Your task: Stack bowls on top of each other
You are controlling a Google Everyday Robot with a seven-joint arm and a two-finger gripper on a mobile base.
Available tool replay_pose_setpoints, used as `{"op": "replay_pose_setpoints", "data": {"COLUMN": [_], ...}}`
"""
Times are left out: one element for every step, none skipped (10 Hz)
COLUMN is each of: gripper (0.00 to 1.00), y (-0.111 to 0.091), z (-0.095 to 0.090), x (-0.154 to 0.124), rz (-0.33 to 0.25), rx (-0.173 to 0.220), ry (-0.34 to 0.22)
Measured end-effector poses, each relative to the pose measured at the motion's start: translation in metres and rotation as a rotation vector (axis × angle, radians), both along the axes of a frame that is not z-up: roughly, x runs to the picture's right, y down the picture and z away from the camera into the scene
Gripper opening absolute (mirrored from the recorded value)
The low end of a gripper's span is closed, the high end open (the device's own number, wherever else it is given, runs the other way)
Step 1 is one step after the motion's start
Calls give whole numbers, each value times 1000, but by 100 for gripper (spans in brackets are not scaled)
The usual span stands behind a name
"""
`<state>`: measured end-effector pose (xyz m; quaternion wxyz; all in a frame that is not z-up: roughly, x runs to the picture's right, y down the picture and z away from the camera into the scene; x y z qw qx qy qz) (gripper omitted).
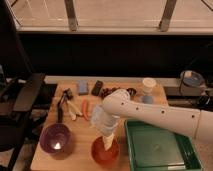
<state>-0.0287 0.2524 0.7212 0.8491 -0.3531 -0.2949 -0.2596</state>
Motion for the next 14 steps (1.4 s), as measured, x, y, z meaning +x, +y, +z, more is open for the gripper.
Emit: {"op": "replay_pose_setpoints", "data": {"gripper": [61, 54, 41, 31, 22, 11, 3, 0, 0, 0, 0, 0, 0, 0], "y": [3, 5, 8, 13, 18, 25, 29, 32, 31, 26, 15, 4, -21, -34], "z": [3, 5, 9, 14, 19, 24, 28, 29, 28, 24, 18, 9, -8, -19], "x": [2, 3, 4, 5, 4, 5, 2, 3, 5, 7, 10, 10, 9, 10], "rz": [3, 4, 7, 11, 16, 15, 13, 8, 4, 0, -4, -7, -11, -17], "rx": [-3, -5, -11, -22, -33, -50, -61, -63, -53, -29, 7, 33, 82, 105], "ry": [7, 11, 15, 16, 16, 17, 15, 16, 22, 26, 28, 26, 14, 7]}}
